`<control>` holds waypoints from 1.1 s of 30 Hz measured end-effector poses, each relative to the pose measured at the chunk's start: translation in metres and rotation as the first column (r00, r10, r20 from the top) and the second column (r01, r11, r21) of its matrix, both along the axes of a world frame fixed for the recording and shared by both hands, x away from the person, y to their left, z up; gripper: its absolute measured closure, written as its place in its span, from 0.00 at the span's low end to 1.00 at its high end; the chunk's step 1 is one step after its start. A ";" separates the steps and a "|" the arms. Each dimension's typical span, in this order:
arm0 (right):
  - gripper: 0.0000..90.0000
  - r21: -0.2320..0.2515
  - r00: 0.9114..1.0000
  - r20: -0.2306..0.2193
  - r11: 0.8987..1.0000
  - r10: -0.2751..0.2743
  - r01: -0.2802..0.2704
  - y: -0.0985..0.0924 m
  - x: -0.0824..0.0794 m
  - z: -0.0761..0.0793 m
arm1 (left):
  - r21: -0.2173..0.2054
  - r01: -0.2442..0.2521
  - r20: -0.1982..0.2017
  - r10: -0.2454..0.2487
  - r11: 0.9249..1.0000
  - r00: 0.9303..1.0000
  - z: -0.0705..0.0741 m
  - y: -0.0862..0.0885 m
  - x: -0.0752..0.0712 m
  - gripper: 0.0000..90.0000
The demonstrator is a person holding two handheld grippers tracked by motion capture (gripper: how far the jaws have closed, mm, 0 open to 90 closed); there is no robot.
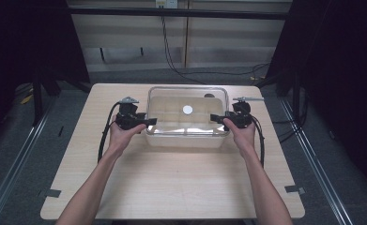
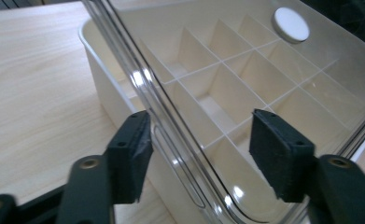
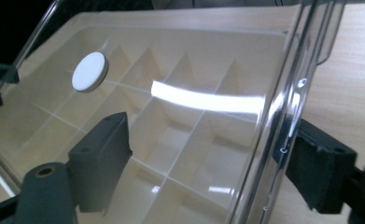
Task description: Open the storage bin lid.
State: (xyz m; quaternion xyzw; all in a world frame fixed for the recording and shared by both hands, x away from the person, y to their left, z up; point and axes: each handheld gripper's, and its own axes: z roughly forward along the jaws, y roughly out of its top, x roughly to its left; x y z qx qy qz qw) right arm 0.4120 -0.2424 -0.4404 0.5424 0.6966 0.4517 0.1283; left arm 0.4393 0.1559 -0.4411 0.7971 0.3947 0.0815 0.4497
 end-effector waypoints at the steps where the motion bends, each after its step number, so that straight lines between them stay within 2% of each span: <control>1: 0.25 0.007 1.000 0.007 1.000 -0.002 0.002 -0.002 -0.001 0.003 | 0.008 0.002 0.008 -0.002 1.000 1.000 0.000 0.000 -0.001 0.50; 2: 0.27 0.013 1.000 0.009 1.000 -0.003 0.003 -0.002 -0.002 0.004 | 0.015 -0.004 0.016 0.003 1.000 1.000 0.000 0.000 -0.002 0.51; 5: 0.32 0.024 1.000 0.015 1.000 -0.014 0.013 -0.004 -0.004 0.007 | -0.014 -0.014 0.020 0.015 1.000 1.000 -0.002 0.001 -0.003 0.52; 7: 0.38 0.025 0.999 0.026 0.999 -0.025 0.025 -0.006 -0.005 0.007 | -0.013 -0.008 0.021 0.009 1.000 1.000 -0.001 0.003 -0.003 0.54; 8: 0.46 0.047 0.999 0.032 0.998 -0.036 0.034 -0.010 -0.006 0.008 | -0.020 -0.009 0.021 0.010 1.000 1.000 -0.002 0.003 -0.003 0.56; 12: 0.53 0.064 0.999 0.038 0.997 -0.036 0.033 -0.014 -0.008 0.009 | -0.047 -0.010 0.024 0.012 0.999 1.000 -0.001 0.007 -0.003 0.60; 13: 0.55 0.063 0.999 0.042 0.998 -0.033 0.031 -0.015 -0.009 0.010 | -0.042 -0.010 0.027 0.011 0.999 1.000 -0.001 0.007 -0.004 0.61; 15: 0.57 0.065 0.998 0.046 0.997 -0.037 0.034 -0.016 -0.010 0.011 | -0.034 -0.017 0.039 0.018 0.999 0.999 0.000 0.006 -0.005 0.61; 18: 0.61 0.089 0.998 0.055 0.996 -0.035 0.030 -0.018 -0.013 0.014 | -0.059 -0.032 0.043 0.035 0.998 0.998 0.002 0.009 -0.007 0.67; 21: 0.62 0.094 0.997 0.065 0.995 -0.031 0.025 -0.018 -0.014 0.016 | -0.063 -0.033 0.054 0.036 0.997 0.998 0.005 0.011 -0.008 0.69; 24: 0.61 0.074 0.996 0.082 0.997 -0.026 0.020 -0.016 -0.016 0.019 | -0.061 -0.028 0.065 0.032 0.998 0.997 0.008 0.013 -0.009 0.72; 29: 0.61 0.075 0.995 0.093 0.997 -0.028 0.021 -0.015 -0.018 0.021 | -0.077 -0.023 0.077 0.029 0.997 0.997 0.011 0.016 -0.011 0.76; 33: 0.64 0.078 0.995 0.097 0.997 -0.029 0.021 -0.016 -0.021 0.026 | -0.082 -0.014 0.101 0.022 0.997 0.995 0.015 0.018 -0.013 0.78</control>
